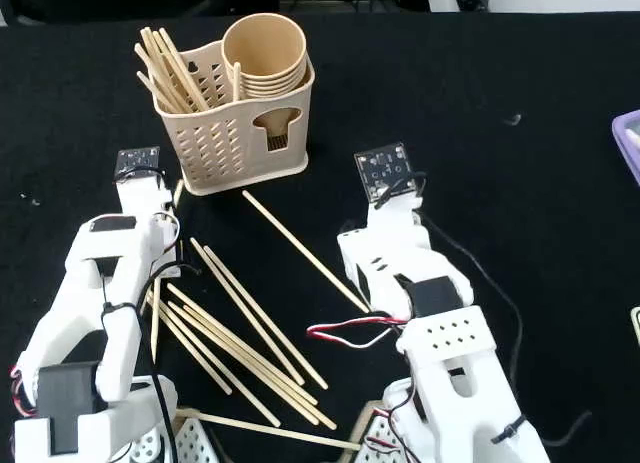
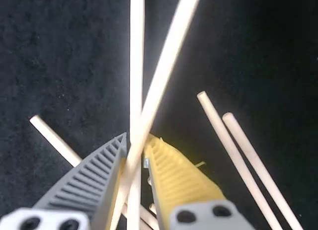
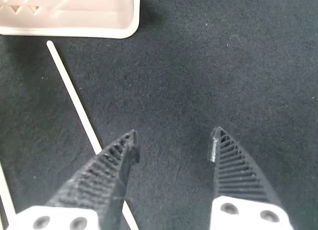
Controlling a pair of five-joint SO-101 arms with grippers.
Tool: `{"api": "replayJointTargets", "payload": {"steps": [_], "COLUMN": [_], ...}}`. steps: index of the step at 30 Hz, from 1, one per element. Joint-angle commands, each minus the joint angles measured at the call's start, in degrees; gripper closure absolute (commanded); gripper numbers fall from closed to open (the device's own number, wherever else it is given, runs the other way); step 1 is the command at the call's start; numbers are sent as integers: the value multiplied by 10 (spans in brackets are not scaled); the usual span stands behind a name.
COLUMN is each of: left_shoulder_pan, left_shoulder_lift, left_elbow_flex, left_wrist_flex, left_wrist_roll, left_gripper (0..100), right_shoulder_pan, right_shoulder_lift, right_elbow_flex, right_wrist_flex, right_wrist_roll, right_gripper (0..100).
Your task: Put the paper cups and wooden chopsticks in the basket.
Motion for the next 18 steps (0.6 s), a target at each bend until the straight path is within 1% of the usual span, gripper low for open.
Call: {"api": "replayJointTargets", "payload": {"steps": [1,5,8,10,15,18], "left_shoulder_pan": [-7,-11,-29,-43,-93,-118], "left_shoulder_lift": [-2,-2,-2,-3,-62,-126], "left_elbow_flex": [-80,-170,-219,-244,-261,-250], "left_wrist_flex": [69,177,222,241,252,227], "left_wrist_roll": [4,-2,-3,-25,-78,-90], "left_gripper": [969,970,970,970,970,970], "right_shoulder_pan": [10,10,10,10,10,10], "right_shoulder_lift": [-18,-18,-18,-18,-18,-18], "right_elbow_flex": [-4,-4,-4,-4,-3,-3], "right_wrist_flex": [-11,-11,-11,-11,-11,-11], "right_wrist_roll": [-1,-2,-2,-2,-3,-3], "right_gripper": [762,762,762,762,762,762]}}
